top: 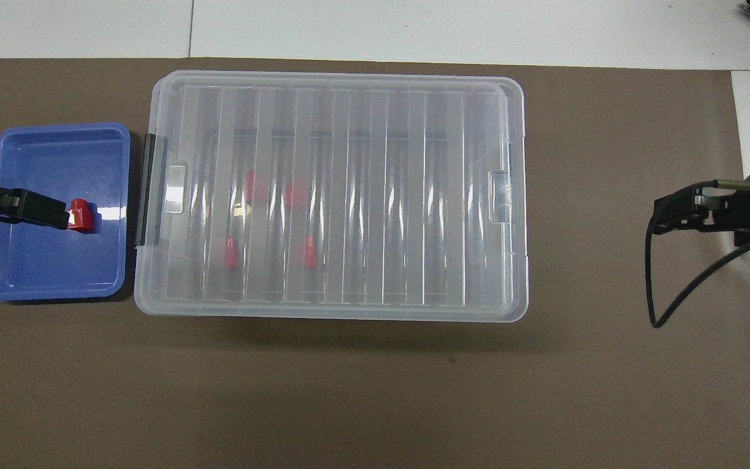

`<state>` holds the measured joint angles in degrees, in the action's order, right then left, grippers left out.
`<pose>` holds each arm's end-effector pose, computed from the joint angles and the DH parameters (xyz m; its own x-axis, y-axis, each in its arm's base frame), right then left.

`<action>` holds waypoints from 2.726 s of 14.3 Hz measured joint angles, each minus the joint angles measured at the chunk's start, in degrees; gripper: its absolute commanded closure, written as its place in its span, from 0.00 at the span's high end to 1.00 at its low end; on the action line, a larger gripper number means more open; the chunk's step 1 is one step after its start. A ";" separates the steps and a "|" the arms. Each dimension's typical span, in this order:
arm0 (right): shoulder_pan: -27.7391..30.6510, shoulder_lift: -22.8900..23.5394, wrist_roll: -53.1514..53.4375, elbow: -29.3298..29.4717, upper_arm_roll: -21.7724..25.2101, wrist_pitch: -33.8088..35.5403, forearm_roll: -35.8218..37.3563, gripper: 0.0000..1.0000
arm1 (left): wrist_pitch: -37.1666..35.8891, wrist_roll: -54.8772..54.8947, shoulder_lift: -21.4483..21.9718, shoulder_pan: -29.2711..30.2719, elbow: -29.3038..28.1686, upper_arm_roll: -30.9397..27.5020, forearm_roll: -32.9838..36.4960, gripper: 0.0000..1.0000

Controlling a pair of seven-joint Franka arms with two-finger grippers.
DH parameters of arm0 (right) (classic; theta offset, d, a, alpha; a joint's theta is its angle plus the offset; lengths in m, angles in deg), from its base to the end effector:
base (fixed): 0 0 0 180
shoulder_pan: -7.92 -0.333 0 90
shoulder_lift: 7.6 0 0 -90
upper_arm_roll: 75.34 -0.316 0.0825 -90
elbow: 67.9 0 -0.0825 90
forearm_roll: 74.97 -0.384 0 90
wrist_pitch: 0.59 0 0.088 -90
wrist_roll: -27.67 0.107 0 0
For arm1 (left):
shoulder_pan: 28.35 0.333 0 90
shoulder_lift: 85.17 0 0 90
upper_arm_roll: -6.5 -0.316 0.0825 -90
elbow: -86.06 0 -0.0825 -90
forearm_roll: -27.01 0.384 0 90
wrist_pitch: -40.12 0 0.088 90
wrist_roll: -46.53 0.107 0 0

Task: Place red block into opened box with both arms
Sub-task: 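Move the right gripper to the clear lid's nearest edge and grip it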

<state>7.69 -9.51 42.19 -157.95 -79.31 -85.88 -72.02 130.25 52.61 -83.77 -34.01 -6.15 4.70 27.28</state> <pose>0.5346 0.0341 0.6354 0.9825 -0.1831 -0.0346 -0.1807 -0.9814 0.0645 0.5454 -0.0361 0.6199 0.9849 -0.1726 -0.0122 -0.1727 -0.9850 -0.0027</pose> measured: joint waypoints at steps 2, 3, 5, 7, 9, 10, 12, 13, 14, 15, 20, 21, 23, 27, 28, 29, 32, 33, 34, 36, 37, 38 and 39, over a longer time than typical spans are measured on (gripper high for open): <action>0.00 0.00 0.00 0.00 0.00 -0.01 0.00 1.00 | 0.00 0.00 0.00 0.00 0.00 0.00 0.00 1.00; 0.00 -0.01 -0.03 0.00 0.00 -0.23 0.00 1.00 | 0.00 0.00 0.00 0.00 0.00 0.00 0.00 1.00; 0.00 -0.02 -0.05 0.00 0.00 -0.71 0.00 1.00 | 0.00 0.00 0.00 0.00 0.00 0.00 0.00 1.00; 0.00 -0.02 -0.06 -0.01 0.00 -0.92 0.00 1.00 | 0.00 0.00 0.00 0.00 0.00 0.00 0.00 1.00; 0.00 -0.02 -0.06 -0.22 0.00 -1.25 0.00 1.00 | 0.00 0.00 0.00 0.00 0.00 0.00 0.00 1.00; 0.00 -0.01 -0.06 -0.64 0.00 -1.59 0.00 1.00 | 0.00 0.00 0.00 0.00 0.00 0.00 0.00 1.00; -0.04 0.04 -0.06 -2.32 -0.01 -4.26 0.00 1.00 | 0.00 0.00 0.00 0.00 0.00 0.00 0.00 1.00; -0.16 0.07 -0.06 -3.43 -0.02 -6.25 0.00 1.00 | 0.00 0.00 0.00 0.00 0.00 0.00 0.00 1.00; -0.28 0.11 -0.06 -4.61 -0.12 -8.39 -0.01 1.00 | 0.00 0.00 0.00 0.00 0.00 0.00 0.00 1.00; -0.41 0.20 -0.06 -5.75 -0.32 -10.45 -0.01 1.00 | 0.00 0.00 0.00 0.00 0.00 0.00 0.00 1.00; -4.08 2.61 -0.06 -10.17 -0.78 -19.83 -0.04 1.00 | 0.00 0.00 0.00 0.00 0.00 0.00 0.00 1.00; -4.87 3.57 -0.06 -10.44 -0.81 -21.31 -0.04 1.00 | 0.00 0.00 0.00 0.00 0.00 0.00 0.00 1.00; -6.00 5.62 -0.06 -10.56 -0.84 -23.66 -0.04 1.00 | 0.00 0.00 0.00 0.00 0.00 0.00 0.00 1.00; -7.40 8.50 -0.05 -10.60 -0.86 -27.06 -0.05 1.00 | 0.00 0.00 0.00 0.00 0.00 0.00 0.00 1.00; -7.75 9.24 -0.05 -10.61 -0.87 -28.02 -0.05 1.00 | 0.00 0.00 0.00 0.00 0.00 0.00 0.00 1.00; -8.07 10.04 -0.03 -10.61 -0.88 -28.85 -0.05 1.00 | 0.00 0.00 0.00 0.00 0.00 0.00 0.00 1.00; -8.74 12.05 -0.02 -10.62 -0.88 -30.06 -0.05 1.00 | 0.00 0.00 0.00 0.00 0.00 0.00 0.00 1.00; -8.80 12.42 -0.02 -10.62 -0.88 -30.10 -0.05 1.00 | 0.00 0.00 0.00 0.00 0.00 0.00 0.00 1.00; -8.81 12.66 -0.02 -10.62 -0.88 -30.10 -0.05 1.00 | 0.00 0.00 0.00 0.00 0.00 0.00 0.00 1.00; -8.81 12.80 -0.02 -10.65 -0.85 -30.10 -0.05 1.00 | 0.00 0.00 0.00 0.00 0.00 0.00 0.00 1.00; -8.78 12.81 -0.02 -10.66 -0.80 -30.09 -0.05 1.00 | 0.00 0.00 0.00 0.00 0.00 0.00 0.00 1.00; -8.70 12.81 -0.02 -10.68 -0.76 -30.03 -0.05 1.00 | 0.00 0.00 0.01 0.00 0.00 0.00 0.00 1.00; -8.57 12.81 -0.02 -10.72 -0.72 -29.97 -0.05 1.00 | 0.00 0.00 0.03 0.00 0.00 -0.01 0.00 1.00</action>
<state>-0.88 3.31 42.17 -168.67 -80.03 -115.85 -72.07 130.25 52.61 -83.74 -34.00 -6.15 4.69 27.28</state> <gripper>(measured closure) 0.000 0.000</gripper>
